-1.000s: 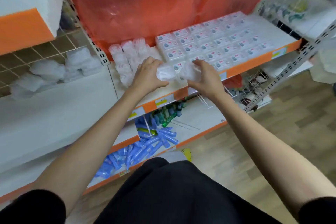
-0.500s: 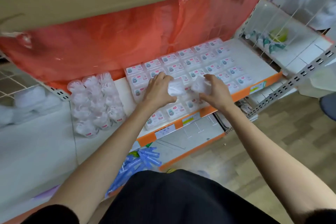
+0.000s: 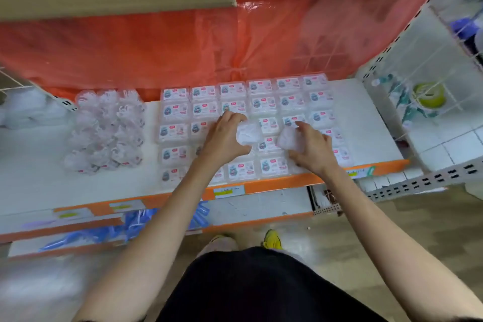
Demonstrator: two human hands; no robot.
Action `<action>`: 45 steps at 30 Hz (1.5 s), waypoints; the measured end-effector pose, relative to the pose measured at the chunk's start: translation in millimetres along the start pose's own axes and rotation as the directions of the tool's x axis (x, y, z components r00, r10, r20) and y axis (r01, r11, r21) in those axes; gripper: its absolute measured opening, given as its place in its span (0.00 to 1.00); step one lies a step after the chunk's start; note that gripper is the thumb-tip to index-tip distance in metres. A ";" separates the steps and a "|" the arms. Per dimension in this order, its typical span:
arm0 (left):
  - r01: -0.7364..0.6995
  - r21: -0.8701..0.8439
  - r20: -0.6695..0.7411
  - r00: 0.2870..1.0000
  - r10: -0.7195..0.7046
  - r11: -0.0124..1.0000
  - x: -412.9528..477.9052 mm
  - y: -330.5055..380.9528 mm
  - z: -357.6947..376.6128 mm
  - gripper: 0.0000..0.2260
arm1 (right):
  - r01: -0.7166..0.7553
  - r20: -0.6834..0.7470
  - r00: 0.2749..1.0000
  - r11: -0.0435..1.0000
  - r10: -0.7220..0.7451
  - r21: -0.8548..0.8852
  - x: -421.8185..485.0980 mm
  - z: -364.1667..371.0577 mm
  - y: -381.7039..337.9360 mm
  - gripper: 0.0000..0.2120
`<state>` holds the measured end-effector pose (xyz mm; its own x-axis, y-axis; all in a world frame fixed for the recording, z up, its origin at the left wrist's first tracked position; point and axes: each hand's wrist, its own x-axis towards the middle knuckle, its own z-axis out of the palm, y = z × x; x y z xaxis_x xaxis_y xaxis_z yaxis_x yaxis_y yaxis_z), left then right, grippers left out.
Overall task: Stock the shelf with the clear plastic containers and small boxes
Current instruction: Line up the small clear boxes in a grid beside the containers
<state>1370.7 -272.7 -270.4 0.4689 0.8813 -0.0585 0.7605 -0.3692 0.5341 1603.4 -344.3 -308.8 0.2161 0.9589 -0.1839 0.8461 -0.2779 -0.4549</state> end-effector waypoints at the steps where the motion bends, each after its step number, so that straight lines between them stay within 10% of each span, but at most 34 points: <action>1: 0.033 -0.008 -0.016 0.999 -0.033 0.999 -0.4 3.2 3.1 0.30 | 0.034 0.034 0.999 0.999 -0.033 -0.017 2.6 -0.1 5.5 0.38; 5: 0.109 -0.030 -0.065 0.992 -0.111 0.994 -6.5 13.9 11.0 0.30 | 0.174 -0.021 0.985 0.985 -0.174 0.014 9.8 -5.7 10.1 0.35; 9: 0.126 0.001 -0.092 0.988 -0.125 0.992 -9.5 22.9 13.8 0.31 | 0.212 -0.172 0.974 0.861 -0.147 0.462 11.0 -5.6 -26.3 0.25; 14: 0.133 -0.095 -0.153 0.977 -0.147 0.986 -8.0 29.4 17.5 0.29 | -0.049 0.127 0.990 0.715 -0.056 0.697 19.5 -1.5 -69.5 0.16; 20: 0.160 -0.260 -0.145 0.969 -0.202 0.952 -19.0 14.3 19.3 0.32 | -0.172 0.244 0.968 0.559 -0.056 0.811 17.2 13.6 -74.1 0.28; 25: 0.323 -0.602 -0.081 0.885 -0.458 0.730 -27.1 10.8 6.2 0.24 | -0.169 0.211 0.977 0.496 -0.030 0.852 12.5 20.5 -69.3 0.12; 33: 0.560 -0.761 0.221 0.700 -0.679 0.329 -34.0 3.9 -7.1 0.22 | 0.027 0.072 0.978 0.458 -0.196 0.889 4.0 16.4 -81.3 0.11; 45: 0.273 -0.962 0.209 0.778 -0.593 0.020 -48.3 -4.1 -4.7 0.11 | 0.073 0.077 0.953 0.471 -0.292 0.879 -5.5 32.0 -72.9 0.18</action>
<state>1342.9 -312.3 -265.7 0.0080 0.8427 -0.5383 -0.2888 0.5173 0.8056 1525.0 -331.2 -302.5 -0.0784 0.9909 -0.1093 -0.0141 -0.1108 -0.9937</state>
